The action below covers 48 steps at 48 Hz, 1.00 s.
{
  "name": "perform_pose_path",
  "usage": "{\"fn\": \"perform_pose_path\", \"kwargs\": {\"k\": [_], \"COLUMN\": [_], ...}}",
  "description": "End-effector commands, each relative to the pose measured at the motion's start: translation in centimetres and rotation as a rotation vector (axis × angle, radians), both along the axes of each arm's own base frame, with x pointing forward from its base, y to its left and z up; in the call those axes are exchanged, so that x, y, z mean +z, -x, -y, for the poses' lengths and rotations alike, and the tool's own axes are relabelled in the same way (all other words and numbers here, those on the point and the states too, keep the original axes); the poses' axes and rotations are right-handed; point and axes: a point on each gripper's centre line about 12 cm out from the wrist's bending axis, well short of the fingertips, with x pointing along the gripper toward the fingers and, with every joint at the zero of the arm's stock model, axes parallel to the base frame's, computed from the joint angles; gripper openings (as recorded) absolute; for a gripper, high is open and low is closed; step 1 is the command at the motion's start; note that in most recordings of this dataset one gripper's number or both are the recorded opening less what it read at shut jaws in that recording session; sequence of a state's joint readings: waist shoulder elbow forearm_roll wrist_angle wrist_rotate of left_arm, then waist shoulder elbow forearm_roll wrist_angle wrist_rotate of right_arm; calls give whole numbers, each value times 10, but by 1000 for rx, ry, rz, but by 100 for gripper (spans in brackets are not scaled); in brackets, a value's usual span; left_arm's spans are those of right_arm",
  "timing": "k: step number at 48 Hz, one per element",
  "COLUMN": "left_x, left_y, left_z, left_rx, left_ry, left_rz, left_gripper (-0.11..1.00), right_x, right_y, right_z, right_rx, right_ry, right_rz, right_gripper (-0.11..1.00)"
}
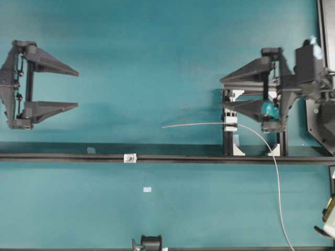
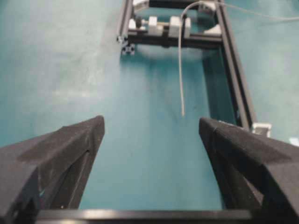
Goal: Insert the wire into the hole on the left side and pull it with the left arm.
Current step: 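Move the right gripper over the white wire's free end near the clip, then lower the right gripper and close it on the white wire near its tip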
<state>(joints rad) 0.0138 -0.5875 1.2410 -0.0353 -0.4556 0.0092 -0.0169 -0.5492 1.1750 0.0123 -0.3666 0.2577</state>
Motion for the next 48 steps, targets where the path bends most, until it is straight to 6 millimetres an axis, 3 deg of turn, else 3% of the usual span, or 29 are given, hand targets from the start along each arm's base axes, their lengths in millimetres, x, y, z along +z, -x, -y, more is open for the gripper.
{"fn": "perform_pose_path", "kwargs": {"k": [1, 17, 48], "left_x": [0, -16, -21], "left_y": [-4, -15, -19], "left_z": [-1, -1, -1], "left_rx": [3, 0, 0], "left_ry": [-4, -15, -16], "left_rz": [15, -47, -68], "left_gripper": [70, 70, 69], "right_x": [1, -26, -66], "right_y": [-12, -38, -63], "right_z": [-2, -11, -14], "right_rx": [6, 35, 27], "right_ry": [-10, -17, -51], "right_rz": [-6, -120, -255], "right_gripper": [71, 71, 71]}}
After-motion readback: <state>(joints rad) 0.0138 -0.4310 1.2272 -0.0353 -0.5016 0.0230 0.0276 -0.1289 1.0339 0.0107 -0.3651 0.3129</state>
